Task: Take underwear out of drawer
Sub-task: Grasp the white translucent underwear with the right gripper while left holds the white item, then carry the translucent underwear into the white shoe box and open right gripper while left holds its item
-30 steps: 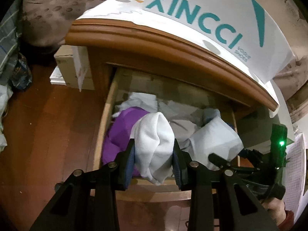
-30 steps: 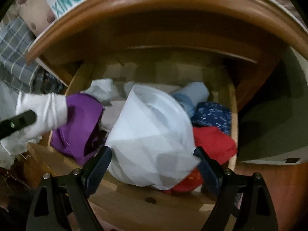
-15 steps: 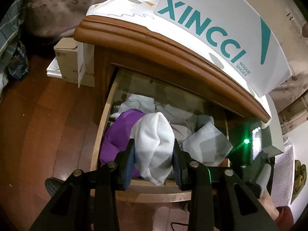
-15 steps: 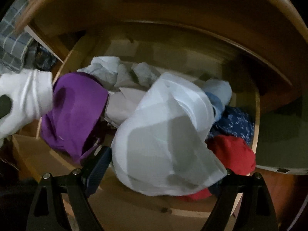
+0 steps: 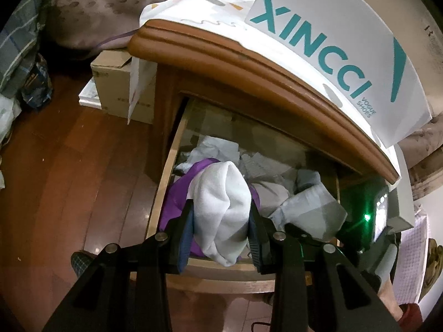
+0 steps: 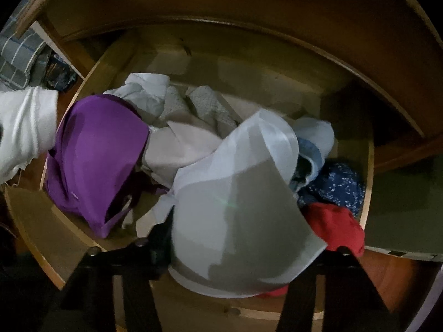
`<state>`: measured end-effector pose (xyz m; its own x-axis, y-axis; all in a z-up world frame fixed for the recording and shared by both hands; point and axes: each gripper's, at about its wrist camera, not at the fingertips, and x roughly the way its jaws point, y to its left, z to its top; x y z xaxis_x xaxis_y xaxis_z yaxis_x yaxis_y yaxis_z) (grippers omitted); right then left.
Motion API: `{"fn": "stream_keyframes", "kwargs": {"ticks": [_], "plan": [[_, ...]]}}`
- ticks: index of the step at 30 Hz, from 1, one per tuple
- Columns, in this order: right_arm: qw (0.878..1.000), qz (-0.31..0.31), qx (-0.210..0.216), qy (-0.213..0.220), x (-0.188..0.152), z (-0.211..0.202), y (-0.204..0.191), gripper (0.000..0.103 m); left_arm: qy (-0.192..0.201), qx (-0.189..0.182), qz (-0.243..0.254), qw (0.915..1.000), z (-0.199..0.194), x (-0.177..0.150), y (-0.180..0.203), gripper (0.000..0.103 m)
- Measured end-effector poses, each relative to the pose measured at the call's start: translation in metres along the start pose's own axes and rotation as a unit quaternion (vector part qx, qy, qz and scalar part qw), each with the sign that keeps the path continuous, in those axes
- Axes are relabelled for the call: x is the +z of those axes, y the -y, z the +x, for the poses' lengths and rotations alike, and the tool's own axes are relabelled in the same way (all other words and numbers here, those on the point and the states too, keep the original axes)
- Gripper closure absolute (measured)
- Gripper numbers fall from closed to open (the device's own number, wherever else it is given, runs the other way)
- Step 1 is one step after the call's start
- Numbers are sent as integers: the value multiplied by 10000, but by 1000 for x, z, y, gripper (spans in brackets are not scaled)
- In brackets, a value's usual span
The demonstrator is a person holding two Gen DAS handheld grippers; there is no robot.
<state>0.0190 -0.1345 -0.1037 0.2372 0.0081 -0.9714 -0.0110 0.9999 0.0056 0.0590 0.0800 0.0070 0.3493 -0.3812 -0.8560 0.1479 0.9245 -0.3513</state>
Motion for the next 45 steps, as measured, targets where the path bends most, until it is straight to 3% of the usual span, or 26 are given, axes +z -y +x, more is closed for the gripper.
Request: {"fn": "stream_keyframes", "kwargs": {"ticks": [6, 24, 32, 40, 45], "plan": [[9993, -107, -154, 318, -11, -16, 1, 85, 8, -54, -63, 10000, 0, 0, -1, 71], [9862, 99, -394, 1605, -32, -151, 25, 88, 156, 66, 0, 9999, -5, 0, -1, 71], [9775, 168, -516, 2037, -23, -214, 39, 88, 56, 99, 75, 9999, 0, -3, 1, 71], [9560, 142, -614, 2865, 8, -307, 42, 88, -66, 159, 149, 9997, 7, -6, 4, 71], [9283, 217, -795, 3625, 49, -379, 44, 88, -101, 158, 146, 9997, 9, -6, 2, 71]]}}
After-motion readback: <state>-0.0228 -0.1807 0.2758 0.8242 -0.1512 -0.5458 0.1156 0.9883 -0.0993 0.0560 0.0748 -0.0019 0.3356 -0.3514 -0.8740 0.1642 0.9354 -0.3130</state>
